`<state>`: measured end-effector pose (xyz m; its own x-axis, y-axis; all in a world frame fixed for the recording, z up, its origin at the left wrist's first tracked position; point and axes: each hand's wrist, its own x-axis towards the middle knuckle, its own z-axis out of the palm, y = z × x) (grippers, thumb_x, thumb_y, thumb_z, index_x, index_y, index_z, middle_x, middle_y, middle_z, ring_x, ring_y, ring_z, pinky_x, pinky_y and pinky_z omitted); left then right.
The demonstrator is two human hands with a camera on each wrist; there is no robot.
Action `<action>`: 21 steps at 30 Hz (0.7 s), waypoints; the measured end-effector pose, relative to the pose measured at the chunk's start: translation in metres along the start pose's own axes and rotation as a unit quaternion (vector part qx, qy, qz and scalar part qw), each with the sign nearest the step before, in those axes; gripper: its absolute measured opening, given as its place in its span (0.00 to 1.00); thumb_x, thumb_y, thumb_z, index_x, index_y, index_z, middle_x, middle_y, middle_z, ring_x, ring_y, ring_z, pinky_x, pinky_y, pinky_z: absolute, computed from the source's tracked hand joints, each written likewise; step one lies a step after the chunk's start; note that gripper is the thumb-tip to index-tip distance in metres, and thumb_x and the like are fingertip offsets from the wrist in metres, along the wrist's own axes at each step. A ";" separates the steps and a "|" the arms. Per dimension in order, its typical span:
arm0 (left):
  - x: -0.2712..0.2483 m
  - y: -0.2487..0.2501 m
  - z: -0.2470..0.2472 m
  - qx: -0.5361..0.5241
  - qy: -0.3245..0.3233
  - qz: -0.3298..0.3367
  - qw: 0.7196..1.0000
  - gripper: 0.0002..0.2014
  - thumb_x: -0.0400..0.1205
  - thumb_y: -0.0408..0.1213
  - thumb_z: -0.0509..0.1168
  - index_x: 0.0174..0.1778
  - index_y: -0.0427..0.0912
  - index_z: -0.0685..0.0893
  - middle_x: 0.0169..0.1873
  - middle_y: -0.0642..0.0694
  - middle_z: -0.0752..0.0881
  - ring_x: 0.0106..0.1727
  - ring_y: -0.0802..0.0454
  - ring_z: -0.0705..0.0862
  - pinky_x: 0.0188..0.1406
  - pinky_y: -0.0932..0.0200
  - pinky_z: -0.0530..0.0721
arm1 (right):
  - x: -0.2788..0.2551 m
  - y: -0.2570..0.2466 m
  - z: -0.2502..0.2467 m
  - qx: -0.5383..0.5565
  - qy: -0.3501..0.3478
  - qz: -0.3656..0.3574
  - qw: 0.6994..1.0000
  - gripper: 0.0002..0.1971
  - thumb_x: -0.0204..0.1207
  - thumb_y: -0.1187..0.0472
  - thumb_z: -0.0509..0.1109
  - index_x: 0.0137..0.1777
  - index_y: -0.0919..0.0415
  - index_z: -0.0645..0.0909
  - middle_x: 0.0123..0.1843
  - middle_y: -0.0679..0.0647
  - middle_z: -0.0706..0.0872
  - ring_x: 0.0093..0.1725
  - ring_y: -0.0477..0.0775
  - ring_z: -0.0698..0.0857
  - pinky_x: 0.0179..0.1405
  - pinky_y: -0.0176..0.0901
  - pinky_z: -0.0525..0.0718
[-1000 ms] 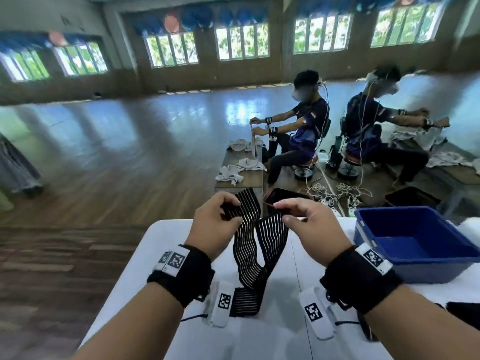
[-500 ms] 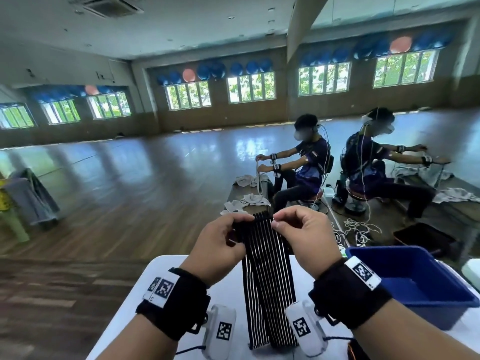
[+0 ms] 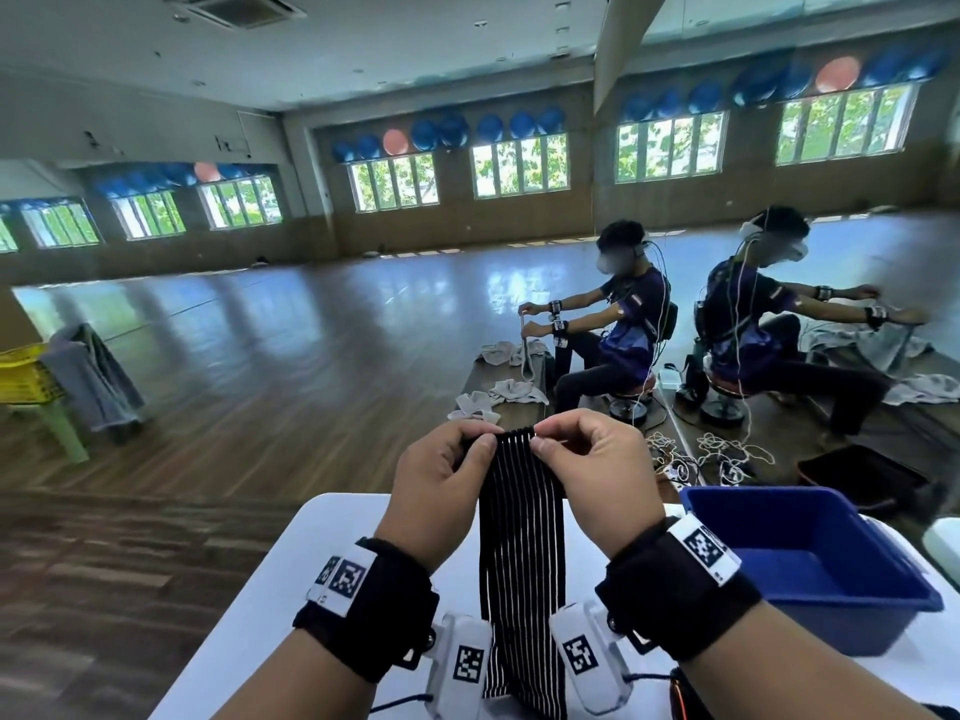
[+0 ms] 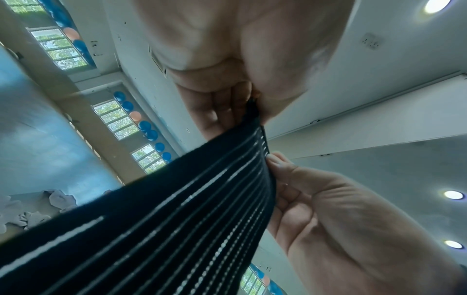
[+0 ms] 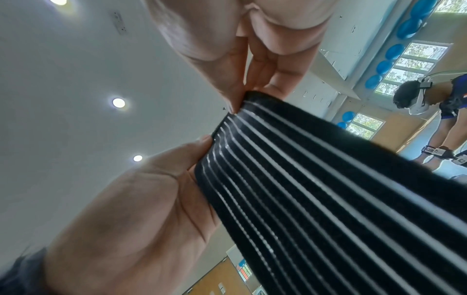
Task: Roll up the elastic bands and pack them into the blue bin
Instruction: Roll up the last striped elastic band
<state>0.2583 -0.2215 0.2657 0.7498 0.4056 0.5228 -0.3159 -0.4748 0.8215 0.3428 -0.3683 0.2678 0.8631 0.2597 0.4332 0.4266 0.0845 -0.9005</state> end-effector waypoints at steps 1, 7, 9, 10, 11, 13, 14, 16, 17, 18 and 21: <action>-0.002 0.000 0.002 0.002 0.005 0.001 1.000 0.08 0.86 0.33 0.67 0.49 0.50 0.90 0.42 0.48 0.93 0.45 0.47 0.91 0.48 0.44 0.90 | -0.001 0.002 -0.001 -0.003 -0.002 -0.003 1.000 0.09 0.71 0.69 0.80 0.38 0.54 0.89 0.34 0.47 0.90 0.34 0.42 0.87 0.41 0.45 0.89; -0.011 0.005 0.014 -0.027 0.036 0.000 0.999 0.04 0.84 0.40 0.64 0.49 0.56 0.82 0.30 0.38 0.86 0.30 0.39 0.81 0.31 0.44 0.79 | -0.007 0.014 -0.011 -0.030 -0.017 -0.004 0.999 0.09 0.69 0.65 0.82 0.38 0.51 0.86 0.40 0.48 0.86 0.33 0.41 0.83 0.39 0.37 0.82; -0.013 0.008 0.016 -0.031 0.034 0.002 0.999 0.06 0.85 0.38 0.63 0.48 0.55 0.83 0.34 0.43 0.87 0.33 0.39 0.83 0.34 0.43 0.81 | -0.009 0.014 -0.016 -0.025 -0.050 0.002 0.998 0.08 0.71 0.63 0.81 0.41 0.51 0.86 0.39 0.46 0.86 0.34 0.39 0.83 0.38 0.34 0.81; -0.013 0.009 0.017 -0.030 0.035 0.005 0.999 0.08 0.86 0.36 0.63 0.48 0.54 0.83 0.35 0.45 0.87 0.35 0.42 0.83 0.36 0.44 0.81 | -0.011 0.013 -0.020 -0.017 -0.078 0.006 0.997 0.08 0.70 0.62 0.82 0.43 0.50 0.86 0.39 0.45 0.87 0.36 0.39 0.84 0.39 0.34 0.82; -0.014 0.010 0.018 -0.029 0.038 0.006 0.999 0.09 0.87 0.33 0.63 0.48 0.52 0.84 0.36 0.46 0.87 0.36 0.46 0.84 0.37 0.46 0.81 | -0.013 0.012 -0.023 -0.007 -0.108 0.011 0.994 0.10 0.70 0.63 0.82 0.45 0.49 0.86 0.40 0.46 0.88 0.38 0.40 0.85 0.40 0.35 0.84; -0.016 0.013 0.020 -0.030 0.051 0.006 0.998 0.11 0.88 0.28 0.62 0.49 0.49 0.84 0.37 0.47 0.87 0.38 0.50 0.84 0.38 0.50 0.81 | -0.017 0.008 -0.028 0.004 -0.155 0.014 0.988 0.16 0.68 0.67 0.83 0.50 0.48 0.85 0.41 0.46 0.88 0.37 0.39 0.85 0.39 0.35 0.84; -0.017 0.014 0.021 -0.032 0.055 0.007 0.998 0.11 0.88 0.26 0.62 0.49 0.47 0.84 0.37 0.48 0.87 0.38 0.51 0.84 0.38 0.53 0.82 | -0.018 0.007 -0.030 0.004 -0.163 0.009 0.987 0.18 0.67 0.69 0.82 0.51 0.49 0.85 0.40 0.45 0.88 0.36 0.37 0.84 0.38 0.33 0.83; -0.021 0.016 0.022 -0.040 0.055 0.009 0.998 0.10 0.88 0.26 0.62 0.51 0.44 0.84 0.38 0.49 0.88 0.40 0.52 0.85 0.40 0.56 0.83 | -0.018 0.007 -0.029 0.002 -0.151 -0.006 0.988 0.18 0.68 0.71 0.81 0.51 0.49 0.85 0.40 0.44 0.88 0.35 0.37 0.83 0.37 0.32 0.82; -0.023 0.018 0.023 -0.043 0.051 0.012 0.998 0.09 0.88 0.26 0.62 0.52 0.43 0.85 0.39 0.49 0.88 0.41 0.52 0.85 0.42 0.56 0.84 | -0.018 0.009 -0.029 0.008 -0.141 -0.013 0.990 0.18 0.68 0.71 0.81 0.50 0.49 0.85 0.41 0.45 0.88 0.36 0.38 0.83 0.38 0.33 0.83; -0.025 0.019 0.023 -0.044 0.045 0.017 0.998 0.08 0.87 0.28 0.64 0.53 0.43 0.86 0.42 0.50 0.89 0.43 0.53 0.86 0.45 0.56 0.85 | -0.018 0.011 -0.028 0.020 -0.133 -0.015 0.991 0.18 0.68 0.72 0.81 0.50 0.48 0.85 0.43 0.46 0.89 0.38 0.41 0.84 0.39 0.37 0.85; -0.032 0.022 0.022 -0.035 0.016 0.033 0.999 0.09 0.80 0.31 0.70 0.54 0.44 0.89 0.47 0.51 0.91 0.49 0.54 0.88 0.52 0.58 0.85 | -0.017 0.013 -0.026 0.052 -0.118 -0.015 0.992 0.19 0.68 0.73 0.80 0.49 0.48 0.85 0.45 0.49 0.90 0.40 0.45 0.86 0.41 0.42 0.87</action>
<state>0.2403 -0.2620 0.2616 0.7069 0.4006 0.5830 -0.4051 -0.4465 0.7979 0.3403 -0.3966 0.2500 0.7582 0.4725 0.4492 0.4094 0.1912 -0.8921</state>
